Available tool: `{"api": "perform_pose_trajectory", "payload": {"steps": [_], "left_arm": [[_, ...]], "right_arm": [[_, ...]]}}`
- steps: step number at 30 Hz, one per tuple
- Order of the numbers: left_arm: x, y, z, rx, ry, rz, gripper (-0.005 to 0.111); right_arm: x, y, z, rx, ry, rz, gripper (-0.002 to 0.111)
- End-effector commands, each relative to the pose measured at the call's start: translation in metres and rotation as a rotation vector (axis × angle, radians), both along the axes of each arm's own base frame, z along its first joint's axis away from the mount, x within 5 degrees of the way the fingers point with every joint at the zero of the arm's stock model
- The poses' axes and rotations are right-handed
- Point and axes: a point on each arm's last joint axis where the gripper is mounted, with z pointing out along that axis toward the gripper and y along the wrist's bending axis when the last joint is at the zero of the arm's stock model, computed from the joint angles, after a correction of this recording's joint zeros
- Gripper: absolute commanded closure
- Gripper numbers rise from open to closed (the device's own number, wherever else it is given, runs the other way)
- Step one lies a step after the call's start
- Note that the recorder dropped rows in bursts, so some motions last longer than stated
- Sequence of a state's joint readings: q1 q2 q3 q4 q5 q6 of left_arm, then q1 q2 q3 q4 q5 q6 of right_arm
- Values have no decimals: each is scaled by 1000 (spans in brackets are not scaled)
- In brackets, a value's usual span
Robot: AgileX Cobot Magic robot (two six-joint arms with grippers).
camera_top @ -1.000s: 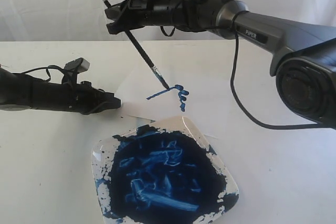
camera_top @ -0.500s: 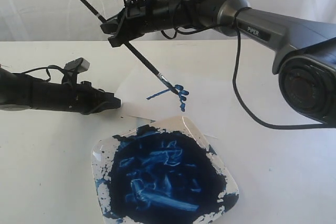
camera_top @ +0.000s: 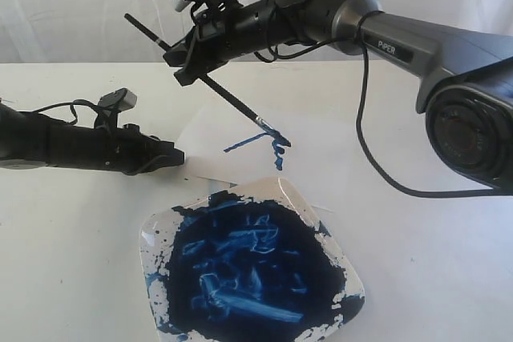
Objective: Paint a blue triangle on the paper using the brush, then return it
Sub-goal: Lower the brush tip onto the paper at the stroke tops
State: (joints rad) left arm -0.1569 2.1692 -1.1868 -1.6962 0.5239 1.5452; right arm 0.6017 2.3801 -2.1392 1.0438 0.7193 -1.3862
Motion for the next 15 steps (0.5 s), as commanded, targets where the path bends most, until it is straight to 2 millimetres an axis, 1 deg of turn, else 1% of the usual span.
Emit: {"api": "perform_pose_trajectory", "payload": {"steps": [1, 5, 15], "left_arm": [[-1, -2, -2, 16, -1, -11, 107], [-1, -2, -2, 16, -1, -11, 107], [-1, -2, -2, 16, -1, -11, 107]], "right_arm": [[0, -4, 8, -7, -2, -10, 108], [1, -4, 6, -8, -2, -14, 108], [5, 1, -12, 37, 92, -49, 108]]}}
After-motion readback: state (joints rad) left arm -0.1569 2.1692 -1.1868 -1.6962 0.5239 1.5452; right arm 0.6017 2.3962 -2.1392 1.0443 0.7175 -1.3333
